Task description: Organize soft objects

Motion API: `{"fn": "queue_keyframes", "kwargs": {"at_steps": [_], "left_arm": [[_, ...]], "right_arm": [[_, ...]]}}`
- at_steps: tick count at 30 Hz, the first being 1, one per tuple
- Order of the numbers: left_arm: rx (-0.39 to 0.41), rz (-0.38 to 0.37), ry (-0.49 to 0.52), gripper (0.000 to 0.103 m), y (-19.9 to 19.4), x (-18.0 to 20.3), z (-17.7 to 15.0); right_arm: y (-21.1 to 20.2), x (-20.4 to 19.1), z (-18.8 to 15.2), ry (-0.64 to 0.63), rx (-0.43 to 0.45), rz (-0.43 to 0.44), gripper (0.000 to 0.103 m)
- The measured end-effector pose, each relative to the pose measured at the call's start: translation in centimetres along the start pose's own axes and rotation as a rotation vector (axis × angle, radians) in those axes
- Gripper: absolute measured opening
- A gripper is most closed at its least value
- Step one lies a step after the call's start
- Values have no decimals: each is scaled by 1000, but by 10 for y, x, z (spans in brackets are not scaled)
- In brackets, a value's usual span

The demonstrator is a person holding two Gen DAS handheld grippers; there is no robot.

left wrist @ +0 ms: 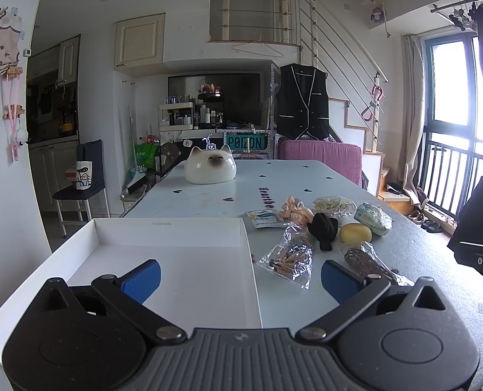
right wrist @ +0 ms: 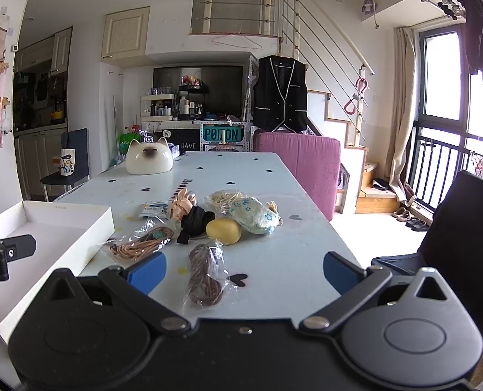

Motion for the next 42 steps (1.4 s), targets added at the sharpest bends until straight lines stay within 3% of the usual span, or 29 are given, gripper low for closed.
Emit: {"fn": "queue_keyframes", "kwargs": {"at_steps": [42], "left_arm": [[0,1,-7,103,4,-4,-8]], "right_arm": [[3,-9,0,-7,-5,8,103]]}}
Point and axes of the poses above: each gripper's, at about its wrist camera, not at the fingertips, and y roughly the way its jaws point, x to its right, z to its top, the point moved 1 cm from there along y, roughly the way its jaws point, and after that the axes turned 9 degrees about -y, right-handed, at the moved point
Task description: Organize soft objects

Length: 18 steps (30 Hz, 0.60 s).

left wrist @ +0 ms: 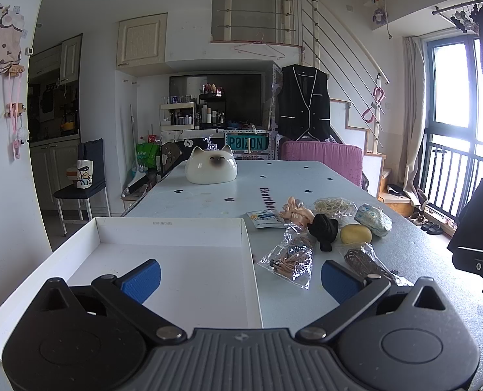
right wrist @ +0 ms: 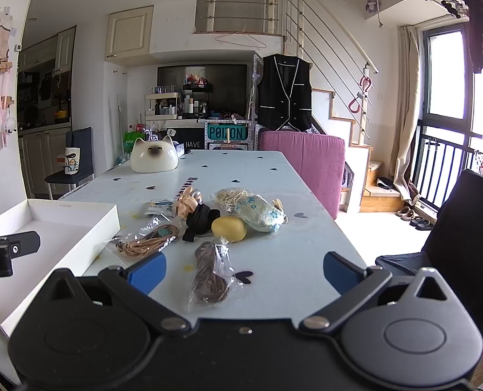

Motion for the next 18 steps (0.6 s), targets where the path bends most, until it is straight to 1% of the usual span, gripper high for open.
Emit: {"fn": "queue_keyframes", "kwargs": {"at_steps": [11,12,15,18], "left_arm": [[3,-1,1,103,0,0,-1],[4,0,1,103,-2,0,7],[18,-9,10,103,-5,4,10],[49,-24,28,103,-7,8,18]], "right_arm": [[-3,-1,1,-1,5,3,103],[-4,0,1,-1,6,4,103],[-8,2,3,2,14,4,103],[-8,5,8,3,30,3,103]]}}
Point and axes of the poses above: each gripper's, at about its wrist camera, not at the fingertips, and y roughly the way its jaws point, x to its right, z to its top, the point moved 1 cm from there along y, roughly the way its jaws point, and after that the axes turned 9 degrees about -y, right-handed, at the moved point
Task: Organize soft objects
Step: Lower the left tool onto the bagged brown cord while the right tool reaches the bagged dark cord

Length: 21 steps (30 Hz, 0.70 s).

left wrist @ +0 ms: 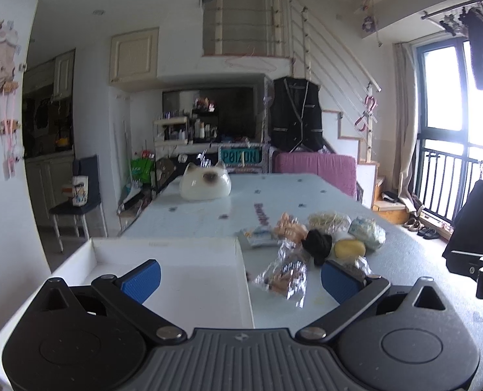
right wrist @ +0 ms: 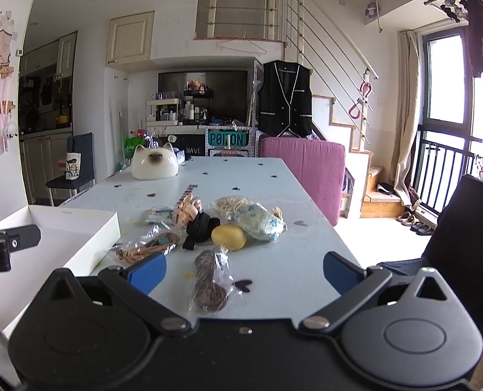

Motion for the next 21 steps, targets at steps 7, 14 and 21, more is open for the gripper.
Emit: {"fn": "queue_keyframes", "kwargs": {"at_steps": [7,14,21], "left_arm": [[72,-63,80,103,9,14,35],[39,-114,209,103,38,37,62],[-114,-188,311,103,90,52,67]], "right_arm": [[12,13,18,25,46,-29,103],[45,19,32,38,43,12,103],[83,23,28,85,-33,67,100]]}}
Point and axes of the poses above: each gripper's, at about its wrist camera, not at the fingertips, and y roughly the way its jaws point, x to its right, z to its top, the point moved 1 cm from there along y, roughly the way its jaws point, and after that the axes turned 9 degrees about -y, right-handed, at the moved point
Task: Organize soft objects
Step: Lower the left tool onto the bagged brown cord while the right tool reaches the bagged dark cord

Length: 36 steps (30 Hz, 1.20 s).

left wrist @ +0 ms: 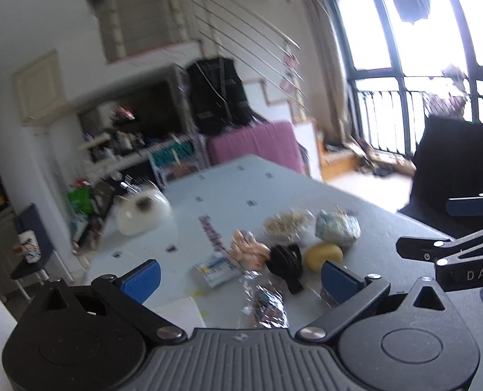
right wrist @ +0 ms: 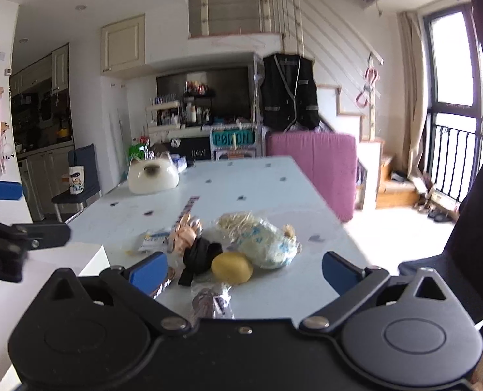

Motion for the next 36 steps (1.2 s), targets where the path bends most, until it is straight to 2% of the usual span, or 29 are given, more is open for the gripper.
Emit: {"fn": "queue_keyframes", "kwargs": {"at_steps": [2,9,14,18,23,27,33,36], "left_arm": [[-55,-32,12,103,18,-1,0],[-201,-120,0,101,71,-4,-5],[-290,-162,14,95,101,-3,-9],[-382,-199,30,93,124,-1,-15],[-447,-197,77,92,143,5,-24],[-489,-184,83,82,160,5,-29],[-544,-161,40,79,183,0,-34],[-568,-158,-24,78,191,-7,-36]], "right_arm": [[12,3,-4,14,-34,13,91],[45,8,-21,56,-134,61,83],[62,10,-30,102,-205,112,69],[73,11,-36,132,-244,155,64],[79,7,-38,111,-266,196,59],[86,0,-39,107,-290,236,58],[92,-7,-42,91,-317,232,55],[97,-8,-44,92,-331,227,53]]}}
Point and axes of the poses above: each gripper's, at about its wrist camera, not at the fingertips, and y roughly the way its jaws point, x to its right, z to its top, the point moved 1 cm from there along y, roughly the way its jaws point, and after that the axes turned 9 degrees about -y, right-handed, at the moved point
